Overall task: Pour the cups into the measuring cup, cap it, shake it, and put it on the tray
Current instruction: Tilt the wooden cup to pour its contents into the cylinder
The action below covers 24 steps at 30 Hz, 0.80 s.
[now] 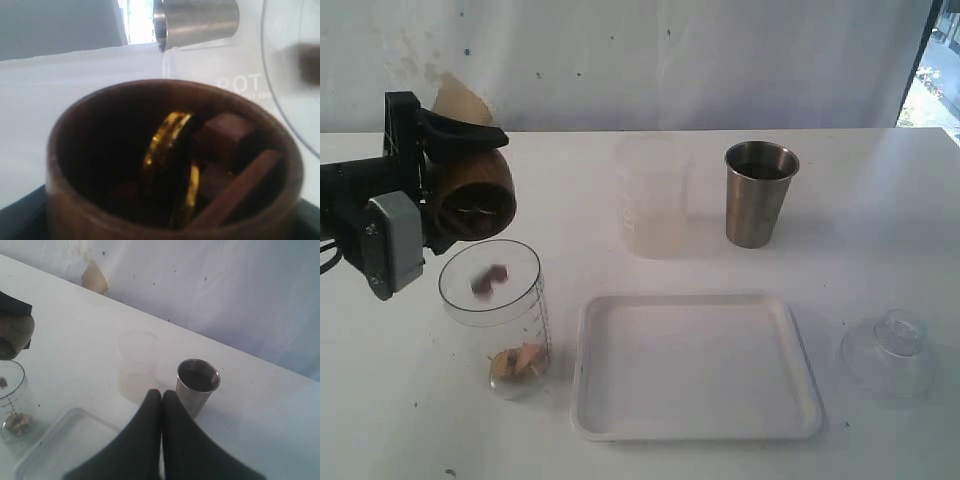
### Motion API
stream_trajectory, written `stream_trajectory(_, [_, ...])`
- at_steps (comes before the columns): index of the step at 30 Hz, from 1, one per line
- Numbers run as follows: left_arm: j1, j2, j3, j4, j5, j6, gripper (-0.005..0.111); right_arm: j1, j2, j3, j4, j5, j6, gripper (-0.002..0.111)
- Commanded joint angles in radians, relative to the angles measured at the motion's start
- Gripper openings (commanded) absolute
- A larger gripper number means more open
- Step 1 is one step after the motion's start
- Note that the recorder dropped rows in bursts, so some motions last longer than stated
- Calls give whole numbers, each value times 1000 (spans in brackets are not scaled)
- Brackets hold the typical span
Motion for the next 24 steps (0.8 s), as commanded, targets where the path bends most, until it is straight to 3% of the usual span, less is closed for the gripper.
stream_trajectory(1, [-3,-5,19,-62,-93,36,0,-2,-5,5,-15,6,-13,0])
stream_trajectory(10, [-3,-5,65,-166,-116,130,0,-2,-5,5,-15,10,-15,0])
stream_trajectory(19, [-3,-5,65,-51,-162,133,0,-2,-5,5,-15,12,-19,0])
stream_trajectory(24, [-3,-5,65,25,-157,228,0,-2,-5,5,-15,12,-19,0])
